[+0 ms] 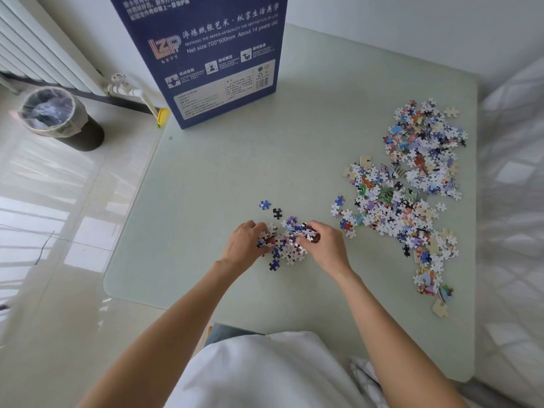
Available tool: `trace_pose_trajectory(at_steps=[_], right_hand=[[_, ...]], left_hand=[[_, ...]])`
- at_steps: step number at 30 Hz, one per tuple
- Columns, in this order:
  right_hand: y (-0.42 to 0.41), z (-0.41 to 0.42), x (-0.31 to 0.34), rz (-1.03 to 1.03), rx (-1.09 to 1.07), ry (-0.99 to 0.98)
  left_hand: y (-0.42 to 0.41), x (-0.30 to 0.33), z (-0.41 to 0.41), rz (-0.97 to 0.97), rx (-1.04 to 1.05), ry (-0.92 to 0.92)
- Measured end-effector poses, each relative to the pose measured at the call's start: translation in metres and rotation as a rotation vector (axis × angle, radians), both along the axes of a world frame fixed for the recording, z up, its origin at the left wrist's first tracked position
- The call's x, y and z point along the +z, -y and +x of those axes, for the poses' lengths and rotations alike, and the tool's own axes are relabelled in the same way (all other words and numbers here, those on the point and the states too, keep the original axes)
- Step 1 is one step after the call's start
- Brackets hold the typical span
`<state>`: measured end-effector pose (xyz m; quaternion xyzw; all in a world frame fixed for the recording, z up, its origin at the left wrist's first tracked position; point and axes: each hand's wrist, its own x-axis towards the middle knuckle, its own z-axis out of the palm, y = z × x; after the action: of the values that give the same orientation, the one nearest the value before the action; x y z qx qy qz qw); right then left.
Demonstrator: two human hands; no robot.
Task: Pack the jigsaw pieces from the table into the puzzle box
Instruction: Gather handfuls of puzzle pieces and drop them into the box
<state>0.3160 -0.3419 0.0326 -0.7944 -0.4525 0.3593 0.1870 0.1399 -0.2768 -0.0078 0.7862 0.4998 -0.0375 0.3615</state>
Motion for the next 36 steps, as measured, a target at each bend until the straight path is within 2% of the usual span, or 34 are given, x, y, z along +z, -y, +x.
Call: trace_pose_trajectory(at_steps=[7, 10, 16, 21, 25, 27, 31, 33, 36], right_hand=[[-0.005, 0.006, 0.007, -0.007, 0.025, -0.005], [-0.009, 0.010, 0.010, -0.029, -0.020, -0.066], [-0.029, 0.015, 0.049, 0.057, -0.027, -0.138], [-0.072, 0.022, 0.117, 0.234, 0.048, -0.215], [-0.132, 0.026, 0.191, 0.405, 0.136, -0.255], [-0.166, 0.026, 0.230, 0.487, 0.188, -0.268], [-0.242, 0.026, 0.282, 0.594, 0.229, -0.244], [-0.280, 0.023, 0.302, 0.649, 0.223, -0.221], [-0.327, 0.016, 0.316, 0.660, 0.236, -0.161]], left_hand=[[-0.025, 0.008, -0.010, 0.064, -0.008, 0.040], [-0.035, 0.014, -0.012, 0.058, -0.014, 0.064], [-0.058, 0.065, -0.011, 0.073, 0.016, 0.168], [-0.097, 0.149, -0.013, 0.300, -0.037, 0.434], [-0.156, 0.236, -0.017, 0.630, -0.007, 0.601], [-0.190, 0.277, -0.019, 0.809, -0.015, 0.580], [-0.253, 0.332, -0.022, 1.022, 0.053, 0.556], [-0.281, 0.342, -0.019, 1.029, 0.091, 0.500], [-0.311, 0.336, -0.014, 0.905, 0.137, 0.323]])
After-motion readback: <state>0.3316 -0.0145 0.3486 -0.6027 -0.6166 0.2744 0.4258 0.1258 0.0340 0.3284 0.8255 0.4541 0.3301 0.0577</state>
